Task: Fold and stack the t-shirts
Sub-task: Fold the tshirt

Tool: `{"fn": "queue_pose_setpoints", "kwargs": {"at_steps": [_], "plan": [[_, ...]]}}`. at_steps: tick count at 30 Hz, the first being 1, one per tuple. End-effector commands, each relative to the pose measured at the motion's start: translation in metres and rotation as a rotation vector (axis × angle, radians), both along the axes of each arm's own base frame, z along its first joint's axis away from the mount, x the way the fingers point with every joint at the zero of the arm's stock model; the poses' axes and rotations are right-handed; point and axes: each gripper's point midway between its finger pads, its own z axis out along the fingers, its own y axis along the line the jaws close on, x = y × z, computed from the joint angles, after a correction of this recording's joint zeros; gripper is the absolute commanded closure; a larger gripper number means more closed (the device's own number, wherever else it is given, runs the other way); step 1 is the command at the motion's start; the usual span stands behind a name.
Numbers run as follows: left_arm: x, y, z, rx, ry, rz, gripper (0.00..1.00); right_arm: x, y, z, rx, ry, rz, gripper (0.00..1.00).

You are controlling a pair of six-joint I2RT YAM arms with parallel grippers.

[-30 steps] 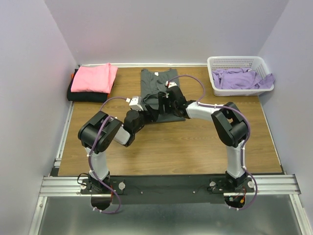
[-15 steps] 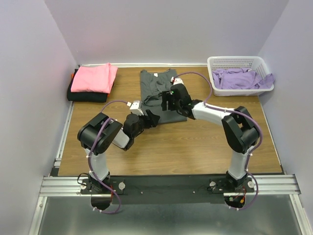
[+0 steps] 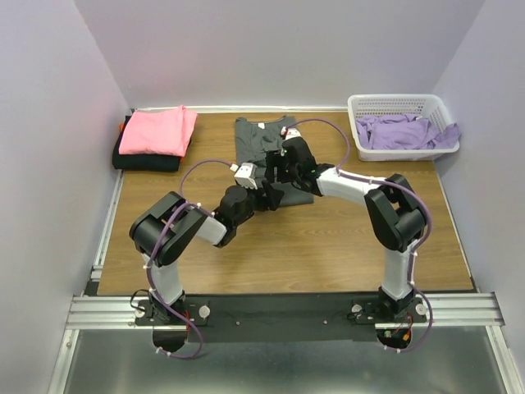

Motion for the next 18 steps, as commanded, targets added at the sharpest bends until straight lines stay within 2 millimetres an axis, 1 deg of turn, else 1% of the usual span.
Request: {"fn": "queue_pose_setpoints", "kwargs": {"at_steps": [1,2,3,9,10,16,17,18], "plan": [[0.005,-0.001,-0.015,0.044,0.003,0.010,0.20,0.002,0.016,-0.015,0.019,0.051,0.042,0.19],[0.005,-0.001,-0.018,0.046,0.007,0.012,0.20,0.002,0.018,-0.017,0.021,0.061,0.044,0.19],[0.005,0.000,-0.022,0.049,0.013,0.015,0.20,0.001,0.019,-0.025,0.016,0.076,0.046,0.19],[-0.003,0.003,-0.044,0.061,0.056,0.010,0.20,0.010,0.025,-0.037,0.014,0.090,0.039,0.19],[-0.007,0.004,-0.049,0.067,0.066,0.009,0.20,0.011,0.024,-0.043,0.005,0.096,0.034,0.19],[-0.017,0.012,-0.061,0.074,0.093,0.013,0.20,0.028,0.021,-0.044,-0.020,0.062,-0.019,0.19],[-0.021,0.014,-0.067,0.082,0.106,0.012,0.20,0.031,0.019,-0.049,-0.035,0.058,-0.029,0.19],[-0.022,0.015,-0.068,0.080,0.107,0.011,0.20,0.038,0.020,-0.044,-0.031,0.043,-0.035,0.19]]}}
